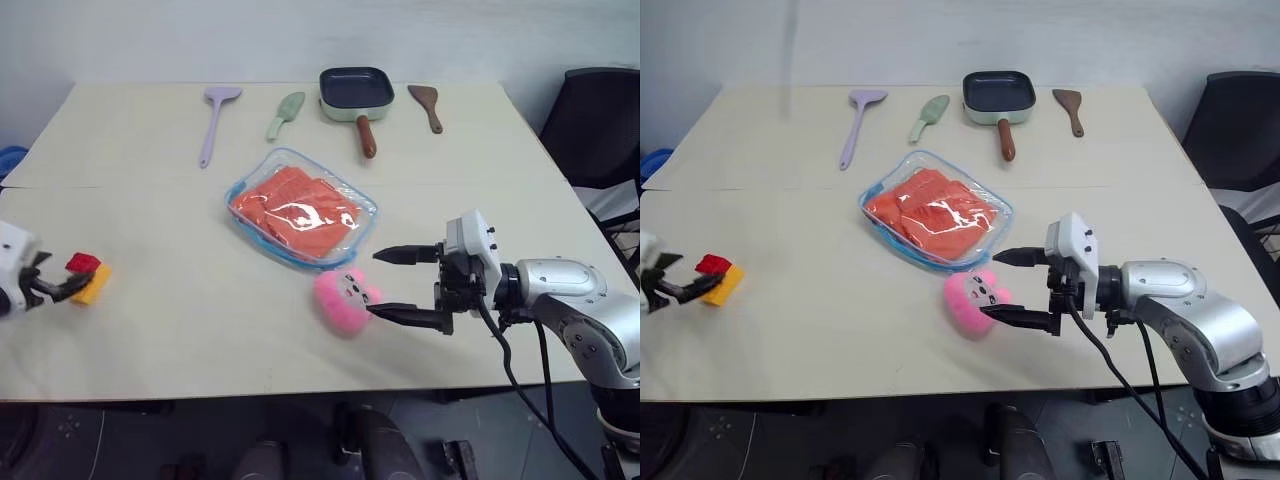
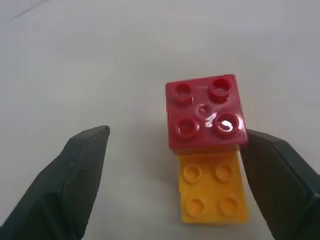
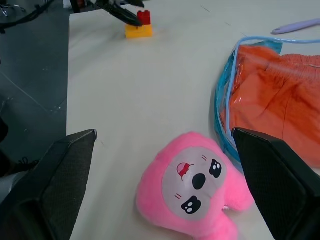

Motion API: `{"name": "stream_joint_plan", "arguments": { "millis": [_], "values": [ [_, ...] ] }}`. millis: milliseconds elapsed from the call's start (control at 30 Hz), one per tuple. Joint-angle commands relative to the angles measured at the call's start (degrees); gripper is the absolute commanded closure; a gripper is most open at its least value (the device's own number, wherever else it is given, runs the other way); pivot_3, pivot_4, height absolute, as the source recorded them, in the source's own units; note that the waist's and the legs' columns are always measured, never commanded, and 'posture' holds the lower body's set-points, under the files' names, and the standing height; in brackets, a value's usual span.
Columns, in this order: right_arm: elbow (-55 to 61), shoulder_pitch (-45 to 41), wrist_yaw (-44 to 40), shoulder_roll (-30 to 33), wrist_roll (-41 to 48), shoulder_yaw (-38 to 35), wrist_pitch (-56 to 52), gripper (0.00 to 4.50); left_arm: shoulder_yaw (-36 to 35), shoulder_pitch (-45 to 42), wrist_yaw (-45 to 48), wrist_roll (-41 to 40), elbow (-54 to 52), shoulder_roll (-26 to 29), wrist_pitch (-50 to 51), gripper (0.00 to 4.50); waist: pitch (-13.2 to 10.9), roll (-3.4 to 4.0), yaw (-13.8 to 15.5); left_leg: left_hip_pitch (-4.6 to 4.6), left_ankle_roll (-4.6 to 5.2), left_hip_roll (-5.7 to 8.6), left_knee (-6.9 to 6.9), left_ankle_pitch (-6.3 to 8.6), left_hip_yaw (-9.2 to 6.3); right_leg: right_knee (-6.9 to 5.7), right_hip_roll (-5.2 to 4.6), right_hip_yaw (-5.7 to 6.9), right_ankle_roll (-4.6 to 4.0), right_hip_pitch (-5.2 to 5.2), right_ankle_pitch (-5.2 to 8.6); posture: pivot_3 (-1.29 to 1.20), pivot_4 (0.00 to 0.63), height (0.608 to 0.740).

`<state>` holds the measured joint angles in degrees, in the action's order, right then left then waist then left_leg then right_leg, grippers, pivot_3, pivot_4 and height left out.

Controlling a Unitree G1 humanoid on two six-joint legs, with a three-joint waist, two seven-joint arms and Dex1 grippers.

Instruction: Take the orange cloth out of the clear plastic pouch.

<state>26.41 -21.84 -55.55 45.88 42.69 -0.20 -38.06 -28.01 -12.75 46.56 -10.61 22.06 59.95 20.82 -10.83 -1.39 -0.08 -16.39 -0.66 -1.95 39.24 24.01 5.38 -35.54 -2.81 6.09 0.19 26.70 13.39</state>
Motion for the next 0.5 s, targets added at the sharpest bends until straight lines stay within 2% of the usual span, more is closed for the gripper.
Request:
{"name": "stream_joint_plan", "arguments": {
  "millis": [33, 100, 167, 233, 300, 367, 433, 500],
  "values": [
    [1.62, 0.95, 0.29, 0.19, 0.62, -2.56, 0.43, 0.0, -3.69, -1.34, 10.26, -7.75, -7.65, 4.4, 0.16, 0.24, 0.0, 0.0, 0.17, -0.02, 0.0, 0.01, 0.0, 0.0, -0.01, 0.0, -0.02, 0.01, 0.0, 0.0, 0.0, 0.0, 0.15, 0.74],
    [2.16, 1.56, 0.86, 0.2, 0.8, -3.08, 0.22, 0.0, -0.85, -4.29, 16.17, -9.95, -9.84, 6.37, -1.5, 0.24, 0.0, 0.0, 0.55, -0.04, 0.0, 0.04, 0.0, 0.0, -0.05, 0.02, -0.05, 0.07, 0.0, 0.0, 0.0, 0.0, 0.15, 0.74],
    [2.57, 2.04, 1.51, 0.2, 0.9, -3.57, 0.13, 0.0, 5.45, -9.76, 18.82, -7.69, -8.78, 6.81, -5.98, 0.24, 0.0, 0.0, 1.1, -0.06, 0.0, 0.08, 0.01, 0.0, -0.04, 0.02, -0.06, 0.06, 0.0, 0.0, 0.0, 0.0, 0.15, 0.74],
    [3.21, 2.59, 2.29, 0.19, 1.0, -4.12, 0.06, 0.0, 14.14, -16.8, 21.01, -2.16, -5.82, 5.28, -13.54, 0.24, 0.0, 0.03, 1.39, 0.0, 0.0, 0.16, 0.02, -0.02, 0.02, 0.02, -0.07, 0.01, 0.0, -0.01, 0.0, 0.0, 0.15, 0.74],
    [4.17, 3.29, 3.45, 0.1, 1.1, -4.86, -0.1, 0.0, 23.85, -25.84, 22.0, 5.2, -0.5, 0.94, -22.13, 0.24, 0.02, 0.08, 1.55, 0.01, -0.01, 0.19, 0.02, -0.03, 0.11, 0.02, -0.02, -0.06, 0.0, -0.07, 0.0, 0.0, 0.15, 0.74],
    [4.71, 3.59, 4.35, -0.05, 1.15, -5.19, -0.32, 0.0, 29.26, -31.96, 22.04, 10.0, 4.46, -2.08, -27.86, 0.24, 0.02, 0.08, 1.7, -0.13, -0.03, 0.23, 0.05, -0.05, 0.31, 0.03, 0.08, -0.05, 0.0, -0.22, 0.0, 0.0, 0.15, 0.74],
    [6.35, 4.92, 5.79, -0.15, 1.53, -6.1, -0.77, 0.0, 36.94, -39.07, 17.58, 19.57, 14.49, -6.25, -39.38, 0.24, 0.03, 0.04, 1.52, -0.26, -0.05, 0.19, 0.08, -0.07, 0.56, -0.06, 0.22, -0.04, -0.04, -0.14, -0.07, 0.0, 0.15, 0.74],
    [8.06, 6.48, 7.31, -0.22, 1.92, -7.2, -1.15, 0.0, 42.56, -45.52, 12.26, 26.5, 23.65, -10.62, -46.74, 0.24, 0.02, 0.01, 1.48, -0.33, -0.06, 0.26, 0.09, -0.06, 0.6, 0.01, 0.32, -0.01, -0.04, -0.09, -0.07, 0.0, 0.15, 0.74]
  ]
}}
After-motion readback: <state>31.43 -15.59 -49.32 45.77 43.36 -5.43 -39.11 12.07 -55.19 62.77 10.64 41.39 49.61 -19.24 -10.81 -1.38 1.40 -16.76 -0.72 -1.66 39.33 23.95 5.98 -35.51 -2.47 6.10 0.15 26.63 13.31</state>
